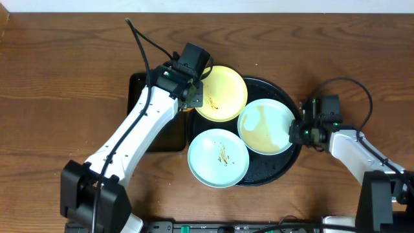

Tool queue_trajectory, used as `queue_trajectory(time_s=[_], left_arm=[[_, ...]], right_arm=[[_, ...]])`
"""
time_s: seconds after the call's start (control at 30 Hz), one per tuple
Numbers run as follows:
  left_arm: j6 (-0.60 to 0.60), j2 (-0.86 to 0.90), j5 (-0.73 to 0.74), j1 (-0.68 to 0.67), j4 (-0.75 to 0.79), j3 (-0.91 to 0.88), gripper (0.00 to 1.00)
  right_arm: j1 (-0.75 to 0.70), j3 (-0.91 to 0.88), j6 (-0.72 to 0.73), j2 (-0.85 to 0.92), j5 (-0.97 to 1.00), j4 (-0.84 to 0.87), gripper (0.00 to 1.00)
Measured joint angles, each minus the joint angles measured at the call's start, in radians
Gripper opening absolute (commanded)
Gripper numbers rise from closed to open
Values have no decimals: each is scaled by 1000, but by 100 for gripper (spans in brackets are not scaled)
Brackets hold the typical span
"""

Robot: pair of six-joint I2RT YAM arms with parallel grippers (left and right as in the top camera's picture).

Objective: Clean dirty plates on tray and stack at the side
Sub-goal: 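Move the sponge back over the black rectangular tray with the left gripper, then lift the pale green plate with the right gripper and place it right of the tray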

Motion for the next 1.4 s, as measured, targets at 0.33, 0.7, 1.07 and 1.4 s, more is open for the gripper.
queue_trajectory(time_s=[0.33,0.7,1.07,1.4], left_arm=[[-2,-6,0,0,0,0,8],[-2,-6,0,0,-15,0,7],[-2,-6,0,0,-19,0,7],[-2,-6,0,0,-19,0,8]], right_arm=[[-1,-13,21,-5,-13,58,1],[0,37,-27,-88,22,-37,1],[0,65,-143,-296,223,-52,1],[111,76,-249,-360,437,-50,1]])
